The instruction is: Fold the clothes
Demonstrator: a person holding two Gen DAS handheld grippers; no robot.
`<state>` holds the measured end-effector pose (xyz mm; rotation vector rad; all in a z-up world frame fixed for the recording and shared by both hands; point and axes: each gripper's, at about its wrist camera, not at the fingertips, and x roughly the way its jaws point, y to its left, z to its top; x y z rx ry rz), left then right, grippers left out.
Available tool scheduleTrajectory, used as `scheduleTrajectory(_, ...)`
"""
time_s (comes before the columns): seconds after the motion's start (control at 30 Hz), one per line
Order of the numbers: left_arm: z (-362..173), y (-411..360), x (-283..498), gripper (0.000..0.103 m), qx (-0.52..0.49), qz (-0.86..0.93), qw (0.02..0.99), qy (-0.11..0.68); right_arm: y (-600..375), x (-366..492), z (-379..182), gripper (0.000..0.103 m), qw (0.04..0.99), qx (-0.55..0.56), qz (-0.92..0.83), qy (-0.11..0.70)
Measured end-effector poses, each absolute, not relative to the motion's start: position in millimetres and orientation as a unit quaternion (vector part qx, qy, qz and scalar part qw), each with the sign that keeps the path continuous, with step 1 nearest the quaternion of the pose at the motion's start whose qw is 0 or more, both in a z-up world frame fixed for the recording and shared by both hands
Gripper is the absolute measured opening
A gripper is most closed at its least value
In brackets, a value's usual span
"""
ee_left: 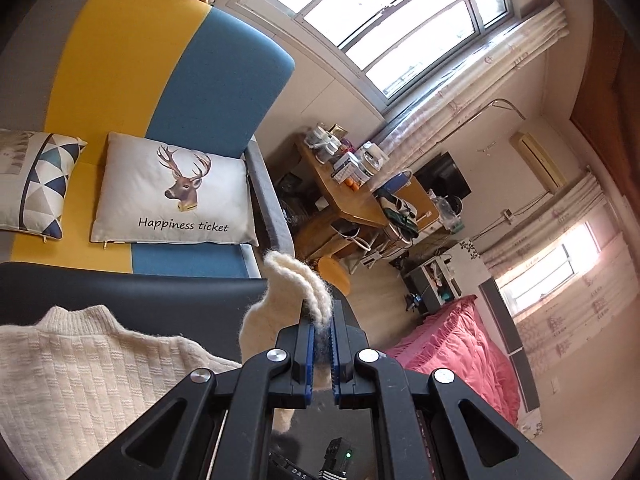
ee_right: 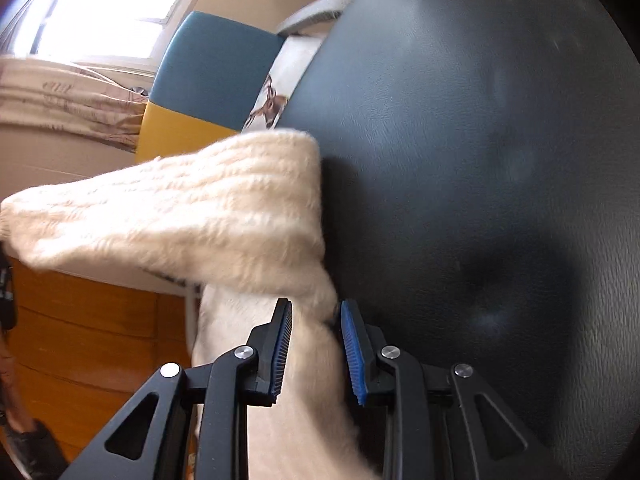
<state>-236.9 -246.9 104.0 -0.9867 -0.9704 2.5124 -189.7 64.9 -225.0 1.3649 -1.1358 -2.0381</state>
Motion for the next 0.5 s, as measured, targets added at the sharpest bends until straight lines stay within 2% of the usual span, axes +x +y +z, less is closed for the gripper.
scheduleTrajectory(0.1, 104, -261, -224, 0.006, -0.330, 0.872, 0.139, -0.335, 58, -196, -220, 0.026, 0.214, 0.485, -0.749, -0.398)
scheduleTrajectory(0.3, 89, -311, -172, 0.006, -0.298, 0.877, 0.130, -0.354, 39, -200, -206, 0.026, 0.218, 0.482, -0.789, -0.311)
scheduleTrajectory(0.5, 22, -381, -105, 0.006, -0.296, 0.863, 0.064, -0.405, 18, -189, -200, 0.026, 0.225, 0.486, -0.819, -0.206)
